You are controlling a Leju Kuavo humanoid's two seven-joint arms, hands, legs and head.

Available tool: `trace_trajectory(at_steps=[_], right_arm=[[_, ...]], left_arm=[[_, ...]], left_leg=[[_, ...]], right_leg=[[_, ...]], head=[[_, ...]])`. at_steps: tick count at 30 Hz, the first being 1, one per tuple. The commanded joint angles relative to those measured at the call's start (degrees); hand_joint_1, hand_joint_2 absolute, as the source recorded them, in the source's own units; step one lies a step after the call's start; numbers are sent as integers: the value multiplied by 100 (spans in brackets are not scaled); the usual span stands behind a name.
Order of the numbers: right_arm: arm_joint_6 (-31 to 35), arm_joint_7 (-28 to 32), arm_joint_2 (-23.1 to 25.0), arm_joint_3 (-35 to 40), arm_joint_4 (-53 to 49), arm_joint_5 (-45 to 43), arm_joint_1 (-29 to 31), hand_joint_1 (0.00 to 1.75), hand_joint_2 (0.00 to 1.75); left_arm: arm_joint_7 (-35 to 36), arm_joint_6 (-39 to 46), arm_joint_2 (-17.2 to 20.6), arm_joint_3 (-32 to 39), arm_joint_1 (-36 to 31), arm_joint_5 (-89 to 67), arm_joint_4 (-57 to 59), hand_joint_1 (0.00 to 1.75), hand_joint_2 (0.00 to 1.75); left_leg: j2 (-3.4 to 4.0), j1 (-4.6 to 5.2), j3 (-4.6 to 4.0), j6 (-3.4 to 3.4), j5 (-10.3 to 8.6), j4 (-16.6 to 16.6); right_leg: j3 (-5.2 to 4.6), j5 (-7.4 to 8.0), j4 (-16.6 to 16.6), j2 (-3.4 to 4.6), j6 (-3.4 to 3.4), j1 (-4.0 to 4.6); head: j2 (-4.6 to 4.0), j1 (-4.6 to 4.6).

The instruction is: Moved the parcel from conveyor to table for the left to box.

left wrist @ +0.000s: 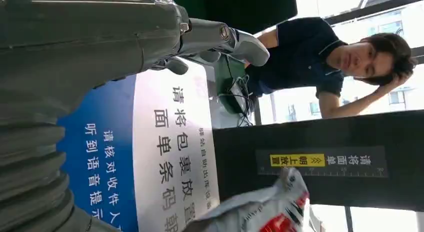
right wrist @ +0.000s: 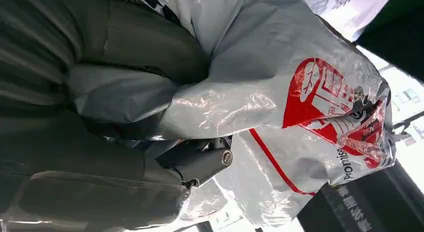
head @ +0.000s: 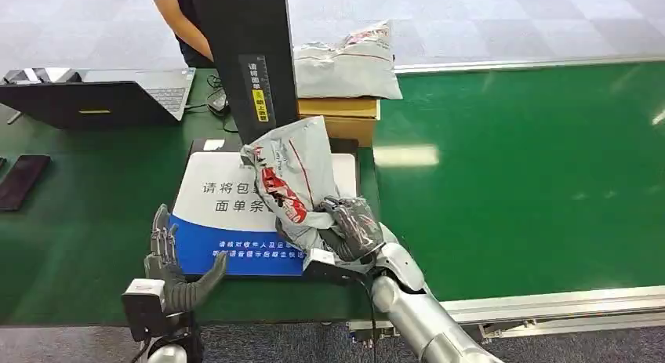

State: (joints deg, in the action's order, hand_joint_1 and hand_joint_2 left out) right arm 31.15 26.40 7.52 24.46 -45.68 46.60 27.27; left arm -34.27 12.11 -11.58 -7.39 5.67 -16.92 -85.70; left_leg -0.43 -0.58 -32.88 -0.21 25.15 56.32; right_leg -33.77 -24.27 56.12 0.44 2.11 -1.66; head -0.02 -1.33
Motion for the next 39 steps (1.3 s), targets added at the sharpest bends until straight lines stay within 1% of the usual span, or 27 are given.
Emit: trace_trajectory(at_steps=[1,2,3,4,5,6,7,11,12,13,14,15,16,17,18,19,26,28,32,34,39], right_arm=[[358,-242,322,584,1009,521,481,129,175],[522,-362,357,715,1154,806,556,133,175],[585,-433,394,784,1223,952,590,133,175],[590,-445,406,791,1227,965,589,133,175],[653,-517,422,838,1269,1074,612,145,175],[779,-604,427,945,1338,1302,651,164,175],[885,-1029,420,1181,1429,1977,743,168,175],[862,-1077,493,1187,1481,2018,760,166,175],[885,-1089,521,1202,1521,2171,779,175,175],[885,-1111,536,1210,1531,2245,778,175,175],[885,-1120,563,1162,1537,2250,771,175,175],[885,-1197,574,1037,1489,2417,743,175,175],[885,-1241,582,897,1410,2484,710,140,175],[885,-1244,598,662,1252,2548,640,5,175],[885,-1144,635,552,1306,2477,631,0,175],[885,-1044,649,378,1191,2489,600,0,175],[885,-1044,649,378,1191,2489,600,0,175],[885,-961,671,293,1178,2463,580,0,175],[885,-1037,638,219,1078,2599,485,0,175],[885,-1180,598,170,982,2874,381,0,175],[885,-1141,546,0,574,2957,174,0,175]], left_arm=[[15,-140,25,-125,-514,-59,722,0,175],[-6,-167,26,-147,-582,-60,792,0,175],[-2,-165,7,-151,-648,-60,833,0,175],[-2,-164,0,-153,-667,-60,834,0,175],[0,-173,-2,-157,-708,-60,869,0,175],[6,-194,-4,-164,-753,-61,892,0,175],[21,-212,-12,-161,-805,-65,915,0,175],[50,-236,-13,-166,-848,-71,929,0,175],[72,-268,-23,-157,-859,-80,942,0,175],[79,-278,-31,-151,-864,-83,944,0,175],[96,-299,-39,-143,-868,-91,957,0,175],[106,-325,-60,-114,-866,-103,985,0,175],[107,-333,-64,-111,-860,-105,1009,0,175],[107,-338,-70,-110,-848,-103,1026,0,175],[103,-342,-78,-108,-838,-106,1036,0,175],[92,-343,-88,-111,-839,-120,1045,0,175],[92,-343,-88,-111,-839,-120,1045,0,175],[89,-348,-113,-115,-865,-131,1021,0,175],[124,-396,-139,-136,-917,-186,989,0,175],[159,-438,-148,-117,-944,-210,1017,0,175],[156,-464,-130,-153,-933,-211,1118,0,175]], left_leg=[[2,0,14,0,0,-6],[10,0,19,0,2,-8],[6,0,21,1,2,-7],[18,-1,26,0,4,-8],[6,-1,26,1,2,-9],[1,-1,14,0,1,-4],[5,0,17,0,1,-7],[7,-1,16,-3,2,-4],[2,-3,22,-2,2,-6],[8,-2,26,-3,3,-8],[3,1,12,-2,0,-4],[2,-1,19,-1,1,-7],[4,0,21,-1,1,-8],[5,-1,22,-1,2,-9],[-2,0,13,-1,0,-4],[-4,1,9,-1,-1,-4],[-4,-1,15,-1,-1,-4],[-3,-1,17,-2,-1,-5],[-9,-2,14,-1,-2,-3],[-11,-2,13,-1,-2,-4],[-13,-2,22,-1,-1,-7]], right_leg=[[13,-2,-4,-3,-12,3],[15,-2,-4,2,-18,4],[18,-3,-4,-3,-18,4],[18,-2,-3,8,-23,5],[23,-4,-4,-6,-27,6],[13,-3,-1,-6,-16,3],[16,-2,-2,-4,-18,3],[12,-4,1,-1,-19,3],[21,-6,-3,-8,-23,6],[22,-6,-2,-3,-26,7],[10,-3,-1,-2,-12,1],[17,-4,-3,-6,-17,4],[18,-4,-4,-4,-16,3],[19,-4,-5,-3,-18,4],[12,-4,-1,-8,-13,2],[9,-4,-1,-9,-11,1],[15,-4,-1,-11,-17,3],[15,-5,-1,-11,-18,3],[15,-5,-2,-16,-15,4],[15,-4,-3,-17,-13,4],[24,-7,-6,-20,-17,4]], head=[[0,-2],[0,-2],[0,0],[0,0],[0,-2],[0,-2],[0,-2],[0,-2],[0,0],[0,-2],[0,-2],[0,-2],[0,0],[0,-2],[0,-2],[0,0],[0,-2],[0,-2],[0,0],[0,-2],[0,-2]])
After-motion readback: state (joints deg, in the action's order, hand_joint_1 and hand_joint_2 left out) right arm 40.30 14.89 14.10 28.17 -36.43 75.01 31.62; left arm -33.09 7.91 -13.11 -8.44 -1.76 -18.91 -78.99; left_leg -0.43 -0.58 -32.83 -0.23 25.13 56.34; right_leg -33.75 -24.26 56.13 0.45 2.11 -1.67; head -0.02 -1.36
